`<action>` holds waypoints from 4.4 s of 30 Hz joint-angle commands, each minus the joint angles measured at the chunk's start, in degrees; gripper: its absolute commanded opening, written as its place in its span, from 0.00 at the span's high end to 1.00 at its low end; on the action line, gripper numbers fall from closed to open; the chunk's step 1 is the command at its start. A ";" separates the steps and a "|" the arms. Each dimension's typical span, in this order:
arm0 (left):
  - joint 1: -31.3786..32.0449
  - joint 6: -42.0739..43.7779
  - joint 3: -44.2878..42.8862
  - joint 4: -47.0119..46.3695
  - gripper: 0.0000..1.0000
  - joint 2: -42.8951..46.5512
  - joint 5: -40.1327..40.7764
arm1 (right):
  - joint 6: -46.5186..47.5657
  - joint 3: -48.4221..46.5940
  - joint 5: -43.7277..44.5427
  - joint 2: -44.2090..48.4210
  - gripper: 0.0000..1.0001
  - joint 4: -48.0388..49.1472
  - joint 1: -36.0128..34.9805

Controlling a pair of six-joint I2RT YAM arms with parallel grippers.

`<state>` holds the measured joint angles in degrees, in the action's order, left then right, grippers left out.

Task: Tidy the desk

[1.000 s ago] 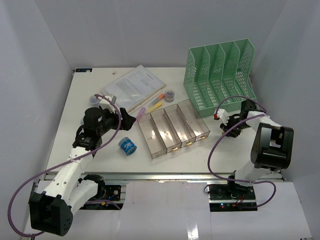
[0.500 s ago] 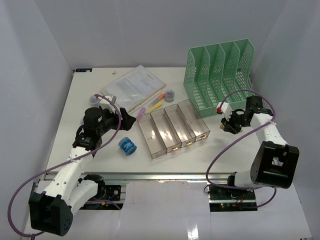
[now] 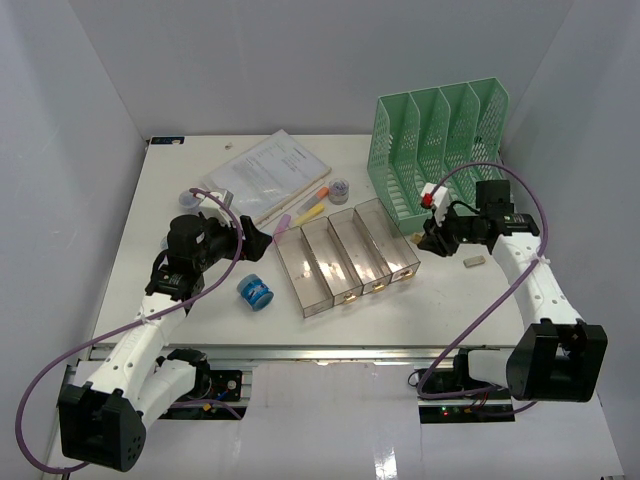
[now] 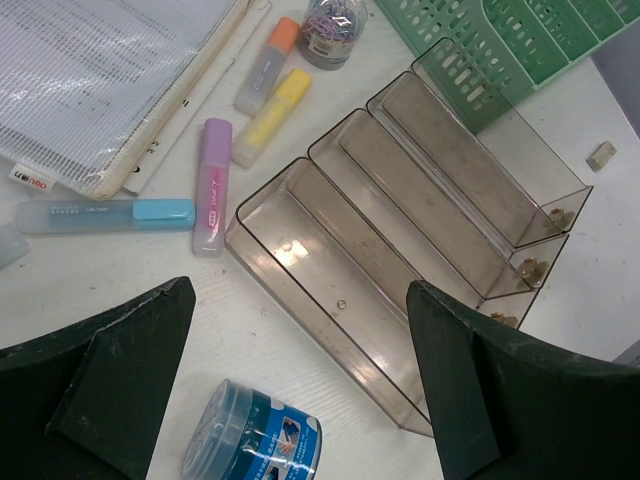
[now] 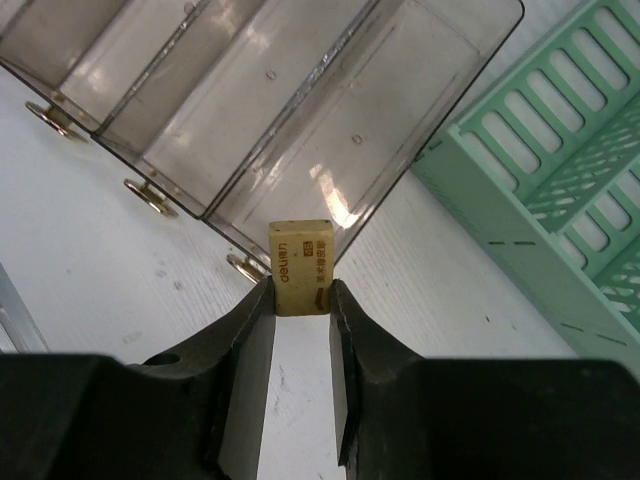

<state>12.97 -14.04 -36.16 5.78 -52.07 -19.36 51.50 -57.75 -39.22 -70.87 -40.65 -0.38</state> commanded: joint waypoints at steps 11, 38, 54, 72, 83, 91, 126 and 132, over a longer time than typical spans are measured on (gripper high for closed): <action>0.24 -0.08 -2.10 -0.16 0.02 -0.07 -1.06 | -18.56 -8.92 3.38 -9.20 0.83 14.54 -7.37; 0.30 -1.07 -2.51 0.81 0.02 -0.22 -1.55 | -18.01 -0.70 11.18 -13.67 0.21 13.58 -11.84; 0.21 -7.32 0.60 7.75 0.02 13.78 -5.77 | 4.19 0.03 9.15 -9.16 0.18 -8.68 15.63; -2.06 -8.19 0.89 6.40 0.02 13.10 -11.91 | 39.94 -3.25 20.41 -19.34 0.05 -8.33 18.66; -2.25 -7.40 1.53 6.35 0.02 11.55 -7.87 | 49.27 -7.20 21.82 -27.06 0.10 -6.20 18.66; -2.28 -6.31 1.68 6.20 0.02 10.41 -3.79 | 53.59 -9.40 20.49 -32.37 0.16 -7.69 18.45; -2.25 -6.26 2.26 4.62 0.02 10.14 -5.52 | 20.39 -4.60 -3.40 -9.24 0.89 -10.36 7.63; -2.27 -6.24 2.54 3.75 0.02 9.46 -7.06 | -10.54 -3.03 -2.49 -4.63 0.90 8.04 -5.84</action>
<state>10.98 -20.45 -34.20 11.31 -42.83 -24.25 66.92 -61.16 -39.12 -77.38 -45.80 1.41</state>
